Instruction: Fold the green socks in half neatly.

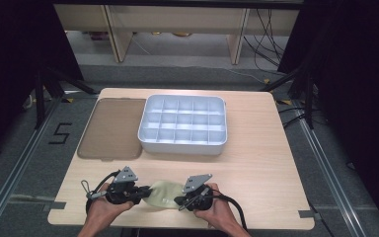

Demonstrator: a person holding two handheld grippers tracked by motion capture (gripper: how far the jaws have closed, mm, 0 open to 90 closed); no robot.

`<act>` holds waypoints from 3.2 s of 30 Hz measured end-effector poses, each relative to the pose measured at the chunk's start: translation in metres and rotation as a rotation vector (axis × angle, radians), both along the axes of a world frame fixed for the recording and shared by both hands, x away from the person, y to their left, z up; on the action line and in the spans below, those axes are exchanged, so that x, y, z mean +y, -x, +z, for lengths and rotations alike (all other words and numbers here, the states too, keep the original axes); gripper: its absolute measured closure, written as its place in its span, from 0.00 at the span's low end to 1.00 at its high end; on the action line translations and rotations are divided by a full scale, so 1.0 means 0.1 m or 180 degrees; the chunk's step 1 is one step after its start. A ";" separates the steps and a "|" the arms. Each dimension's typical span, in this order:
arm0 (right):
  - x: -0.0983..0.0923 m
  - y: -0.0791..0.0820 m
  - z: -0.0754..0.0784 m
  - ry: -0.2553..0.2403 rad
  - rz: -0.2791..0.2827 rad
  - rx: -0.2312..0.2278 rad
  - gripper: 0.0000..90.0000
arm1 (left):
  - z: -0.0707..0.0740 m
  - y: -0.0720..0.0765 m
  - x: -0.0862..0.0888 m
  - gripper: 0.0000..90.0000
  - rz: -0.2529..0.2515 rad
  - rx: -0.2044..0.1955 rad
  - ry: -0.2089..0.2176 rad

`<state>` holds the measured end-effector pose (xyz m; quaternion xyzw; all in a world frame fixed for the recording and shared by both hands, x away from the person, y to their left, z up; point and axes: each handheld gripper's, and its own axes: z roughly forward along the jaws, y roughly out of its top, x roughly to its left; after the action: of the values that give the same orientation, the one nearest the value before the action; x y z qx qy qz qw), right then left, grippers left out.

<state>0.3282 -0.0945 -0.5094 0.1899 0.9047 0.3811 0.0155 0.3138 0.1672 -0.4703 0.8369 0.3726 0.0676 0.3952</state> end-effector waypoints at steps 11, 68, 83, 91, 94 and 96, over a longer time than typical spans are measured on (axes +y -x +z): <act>0.03 -0.03 -0.03 -0.0030 0.0002 0.0032 1.00 | 0.12 0.03 -0.10 0.92 -0.0019 -0.0078 0.0150; -0.64 -0.13 0.08 0.0167 -0.0364 -0.0068 1.00 | 0.20 -0.17 -0.78 0.92 -0.0242 -0.0090 0.0248; -0.71 -0.16 0.12 0.0022 -0.0434 -0.0019 0.99 | 0.03 -0.25 -1.04 0.89 -0.0348 0.0033 0.0019; -0.87 -0.16 0.21 -0.0138 -0.0552 -0.0086 0.99 | -0.01 -0.24 -1.12 0.83 -0.0393 0.0057 0.0065; -0.90 -0.16 0.23 -0.0168 -0.0559 -0.0068 0.98 | -0.03 -0.23 -1.16 0.83 -0.0415 0.0057 0.0084; -0.94 -0.16 0.24 -0.0172 -0.0589 -0.0083 0.98 | -0.05 -0.22 -1.19 0.82 -0.0405 0.0079 0.0144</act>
<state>0.3441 -0.1887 -0.4851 0.2681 0.8724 0.4047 0.0572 0.3359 0.0480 -0.4750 0.8506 0.3249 0.0235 0.4128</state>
